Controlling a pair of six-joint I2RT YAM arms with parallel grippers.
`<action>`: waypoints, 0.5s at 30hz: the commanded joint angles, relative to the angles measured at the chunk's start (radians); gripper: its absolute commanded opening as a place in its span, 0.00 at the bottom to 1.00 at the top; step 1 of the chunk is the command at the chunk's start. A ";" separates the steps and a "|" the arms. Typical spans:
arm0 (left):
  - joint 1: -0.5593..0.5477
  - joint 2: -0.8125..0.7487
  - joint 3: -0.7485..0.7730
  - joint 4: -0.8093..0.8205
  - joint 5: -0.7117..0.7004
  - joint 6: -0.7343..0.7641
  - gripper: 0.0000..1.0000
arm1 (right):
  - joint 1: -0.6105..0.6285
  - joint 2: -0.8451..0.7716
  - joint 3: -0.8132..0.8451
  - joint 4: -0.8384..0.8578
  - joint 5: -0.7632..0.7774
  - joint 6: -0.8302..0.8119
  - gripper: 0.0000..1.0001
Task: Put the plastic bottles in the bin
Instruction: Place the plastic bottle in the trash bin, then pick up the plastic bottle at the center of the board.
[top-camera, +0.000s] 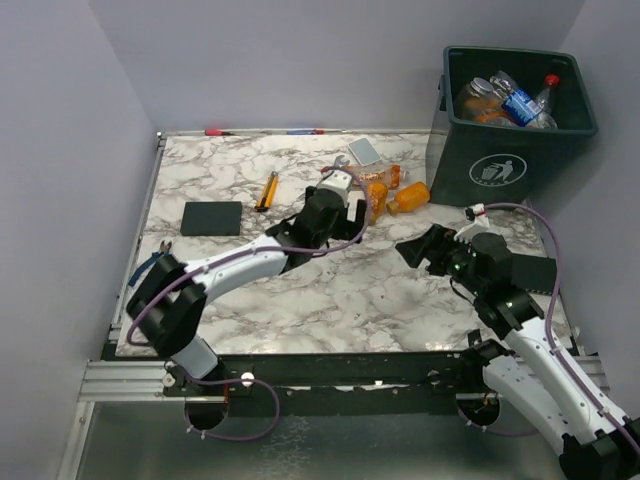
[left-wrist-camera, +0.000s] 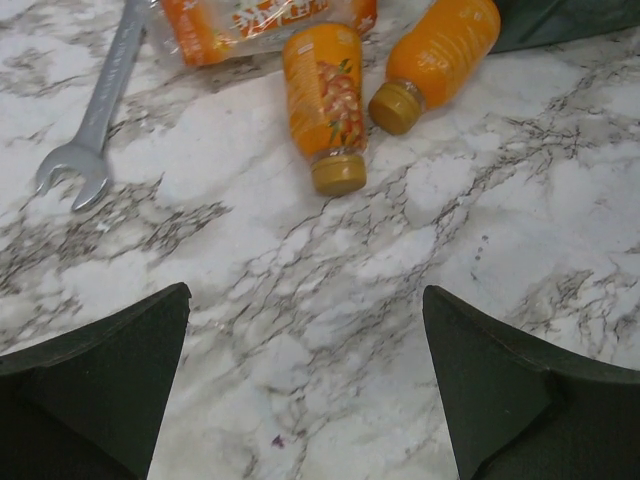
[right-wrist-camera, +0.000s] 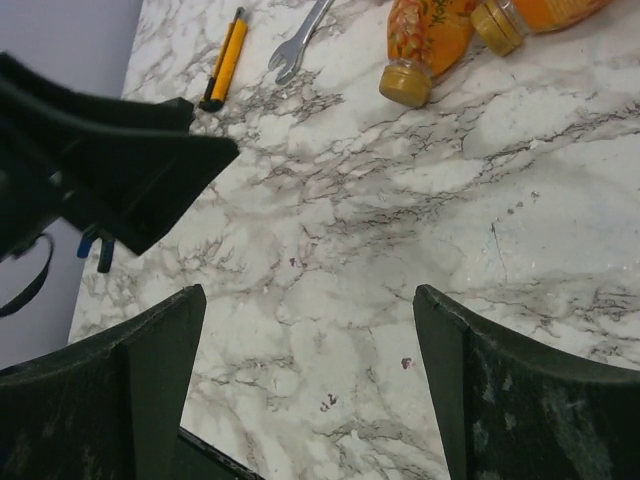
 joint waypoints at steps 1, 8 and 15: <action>0.019 0.225 0.211 -0.080 0.129 0.021 0.99 | 0.009 -0.113 -0.070 -0.031 -0.012 0.058 0.88; 0.056 0.475 0.446 -0.144 0.170 0.027 0.99 | 0.009 -0.243 -0.128 -0.133 -0.013 0.071 0.89; 0.071 0.637 0.631 -0.162 0.175 0.034 0.99 | 0.009 -0.308 -0.134 -0.198 -0.016 0.072 0.90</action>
